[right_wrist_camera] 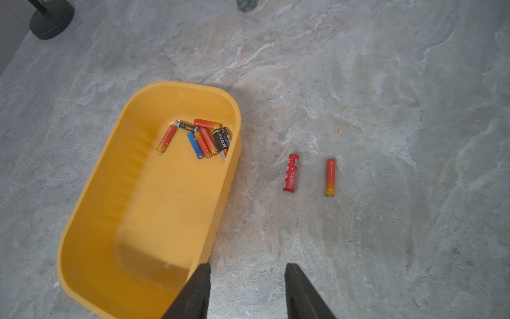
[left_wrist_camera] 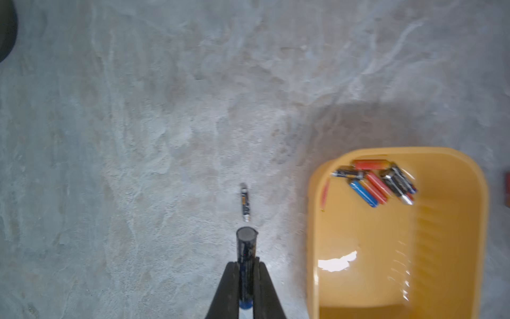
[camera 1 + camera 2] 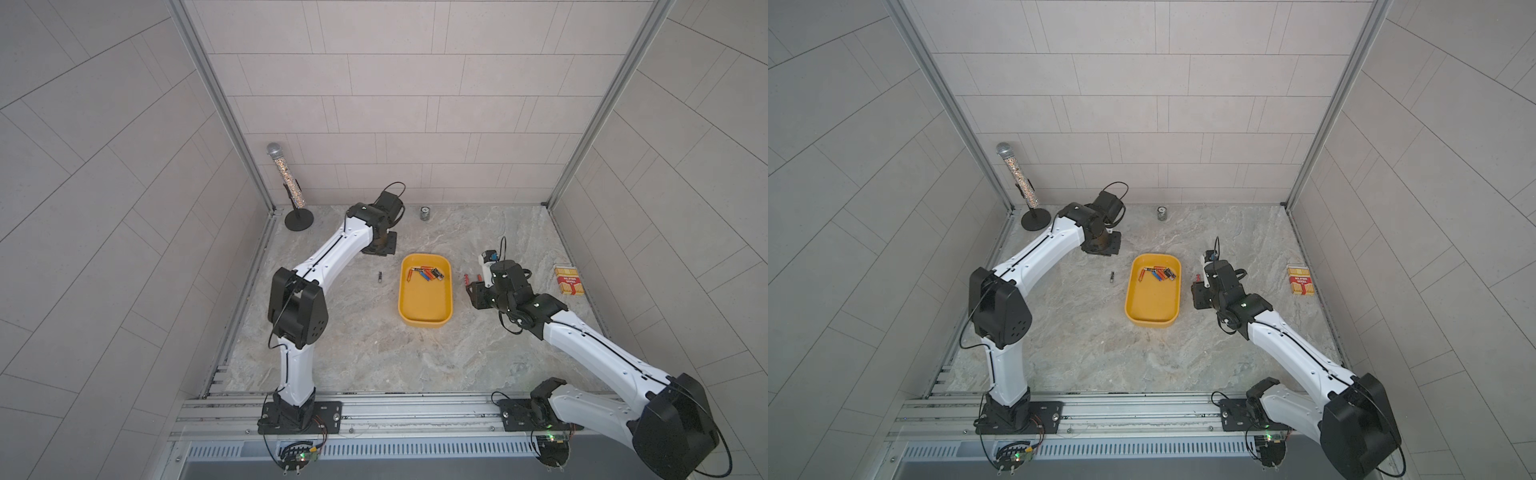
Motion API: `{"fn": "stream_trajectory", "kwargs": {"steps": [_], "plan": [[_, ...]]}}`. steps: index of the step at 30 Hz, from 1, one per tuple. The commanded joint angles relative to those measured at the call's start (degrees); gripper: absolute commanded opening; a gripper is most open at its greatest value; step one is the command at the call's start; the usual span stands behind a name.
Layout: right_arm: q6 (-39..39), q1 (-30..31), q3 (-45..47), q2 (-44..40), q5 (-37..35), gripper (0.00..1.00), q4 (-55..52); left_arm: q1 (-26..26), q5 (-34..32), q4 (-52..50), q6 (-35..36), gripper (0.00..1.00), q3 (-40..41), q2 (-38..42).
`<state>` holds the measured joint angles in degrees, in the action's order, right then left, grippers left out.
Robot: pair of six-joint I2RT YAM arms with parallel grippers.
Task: Take the batteries out of the storage box
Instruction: Place the battery at the center of the board.
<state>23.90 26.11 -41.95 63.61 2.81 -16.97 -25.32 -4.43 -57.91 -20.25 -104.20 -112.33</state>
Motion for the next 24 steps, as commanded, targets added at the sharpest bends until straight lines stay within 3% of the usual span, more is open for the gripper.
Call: {"fn": "stream_trajectory", "kwargs": {"steps": [1,7,24], "plan": [[0.46,2.56,-2.17,2.16,-0.56,0.48,1.05,3.10,-0.79,2.06,2.64,0.07,5.04,-3.59],[-0.77,7.58,-4.62,5.82,-1.97,0.48,2.00,3.94,-0.86,6.47,3.92,0.08,8.91,-7.25],[-1.31,8.08,-4.30,7.75,-4.11,0.48,2.29,3.01,0.56,9.33,3.21,0.11,8.42,-13.75]]}}
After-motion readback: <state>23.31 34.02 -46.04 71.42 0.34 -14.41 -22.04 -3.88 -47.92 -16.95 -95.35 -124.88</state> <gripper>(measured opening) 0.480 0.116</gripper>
